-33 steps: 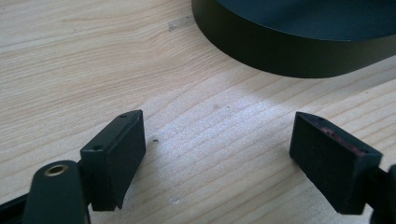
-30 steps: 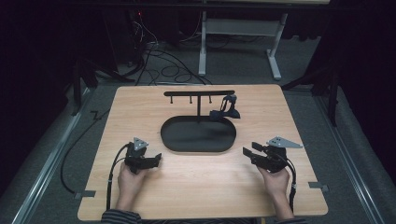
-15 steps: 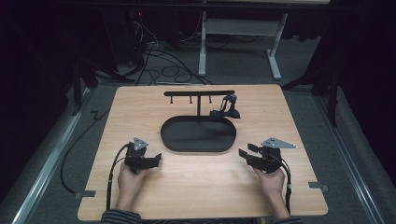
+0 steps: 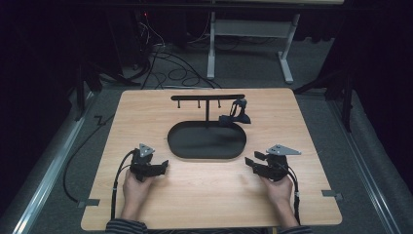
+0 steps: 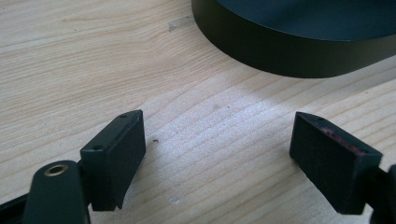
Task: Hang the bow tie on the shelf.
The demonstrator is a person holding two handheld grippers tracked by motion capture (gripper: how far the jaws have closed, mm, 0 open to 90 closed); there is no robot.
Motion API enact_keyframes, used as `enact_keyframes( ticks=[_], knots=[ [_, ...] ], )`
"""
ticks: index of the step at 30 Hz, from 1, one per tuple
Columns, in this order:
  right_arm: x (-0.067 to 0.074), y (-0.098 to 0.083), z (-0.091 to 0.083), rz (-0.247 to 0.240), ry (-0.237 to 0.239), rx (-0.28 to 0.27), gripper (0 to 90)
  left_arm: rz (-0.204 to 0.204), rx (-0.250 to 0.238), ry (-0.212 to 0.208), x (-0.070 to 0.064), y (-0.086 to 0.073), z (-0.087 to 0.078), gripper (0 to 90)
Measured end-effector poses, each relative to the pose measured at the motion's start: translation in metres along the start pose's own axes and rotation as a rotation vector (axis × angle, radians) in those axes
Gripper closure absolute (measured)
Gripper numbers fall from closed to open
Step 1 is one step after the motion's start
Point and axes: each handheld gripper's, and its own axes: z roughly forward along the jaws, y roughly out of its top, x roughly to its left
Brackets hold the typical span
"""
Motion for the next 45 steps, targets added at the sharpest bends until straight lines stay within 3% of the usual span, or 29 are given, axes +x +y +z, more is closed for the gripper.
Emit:
enact_keyframes(
  ticks=[16, 29, 45],
  knots=[
    [0.000, -0.002, 0.011, -0.006, -0.010, 0.039, 48.9, 0.000, 0.000, 0.000, 0.000, 0.000, 0.000, 18.8],
    [-0.001, -0.006, 0.021, -0.033, -0.055, 0.075, 49.1, -0.002, -0.002, 0.000, 0.000, 0.000, 0.000, 18.9],
    [0.000, -0.009, 0.030, -0.047, -0.076, 0.100, 49.1, -0.002, -0.002, 0.000, 0.000, 0.000, 0.000, 18.9]
  ],
)
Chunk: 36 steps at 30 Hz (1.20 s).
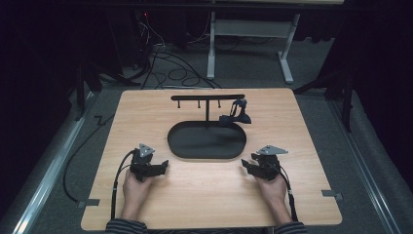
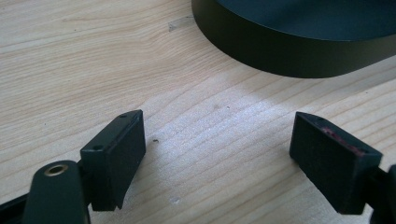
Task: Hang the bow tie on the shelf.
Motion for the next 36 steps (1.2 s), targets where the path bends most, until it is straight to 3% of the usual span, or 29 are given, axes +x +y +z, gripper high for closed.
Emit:
enact_keyframes(
  ticks=[11, 22, 25, 36],
  knots=[
    [0.0013, -0.0008, 0.0027, -0.008, -0.018, 0.006, 49.2, 0.000, 0.000, 0.000, 0.0000, 0.0000, 0.0000, 18.9],
    [0.0053, -0.0005, 0.0061, -0.042, -0.047, 0.038, 47.8, 0.000, 0.000, 0.000, 0.0000, 0.0000, 0.0000, 18.9],
    [0.0087, -0.0003, 0.0074, -0.071, -0.068, 0.049, 46.3, 0.000, 0.000, 0.000, 0.0000, 0.0000, 0.0000, 18.9],
    [0.0093, -0.0006, 0.0074, -0.069, -0.075, 0.052, 40.8, 0.001, 0.000, 0.000, 0.0000, -0.0001, 0.0000, 18.8]
  ],
)
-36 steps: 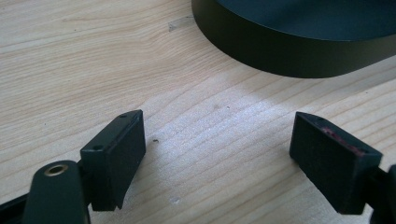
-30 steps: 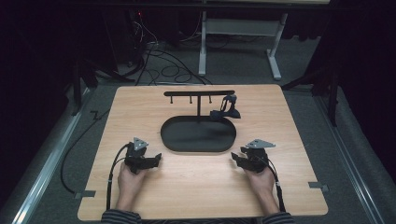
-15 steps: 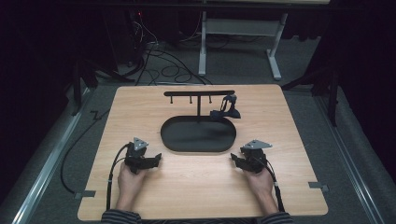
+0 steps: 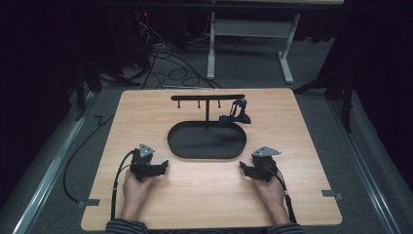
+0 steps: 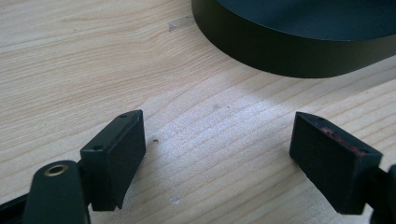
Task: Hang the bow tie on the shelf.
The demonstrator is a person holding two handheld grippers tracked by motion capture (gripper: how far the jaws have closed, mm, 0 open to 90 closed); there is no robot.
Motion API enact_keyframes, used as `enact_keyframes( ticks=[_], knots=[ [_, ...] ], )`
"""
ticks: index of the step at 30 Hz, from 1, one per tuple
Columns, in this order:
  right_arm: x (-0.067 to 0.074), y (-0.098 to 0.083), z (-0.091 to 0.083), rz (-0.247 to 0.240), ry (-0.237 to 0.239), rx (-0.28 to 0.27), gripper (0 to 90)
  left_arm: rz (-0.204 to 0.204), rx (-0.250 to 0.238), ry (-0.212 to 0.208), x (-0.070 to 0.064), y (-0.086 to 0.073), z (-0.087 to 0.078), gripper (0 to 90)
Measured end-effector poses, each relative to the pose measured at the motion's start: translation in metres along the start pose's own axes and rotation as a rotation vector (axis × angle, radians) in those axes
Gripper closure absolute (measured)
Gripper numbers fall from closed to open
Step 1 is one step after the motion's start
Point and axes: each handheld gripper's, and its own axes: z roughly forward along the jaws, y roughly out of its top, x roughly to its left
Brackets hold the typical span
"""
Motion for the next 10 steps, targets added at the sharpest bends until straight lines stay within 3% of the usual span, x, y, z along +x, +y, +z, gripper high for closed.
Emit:
enact_keyframes(
  ticks=[10],
  knots=[
    [0.0001, 0.0000, 0.0001, 0.000, 0.004, 0.001, 40.2, 0.000, 0.000, 0.000, 0.0000, 0.0000, 0.0000, 18.9]
  ],
)
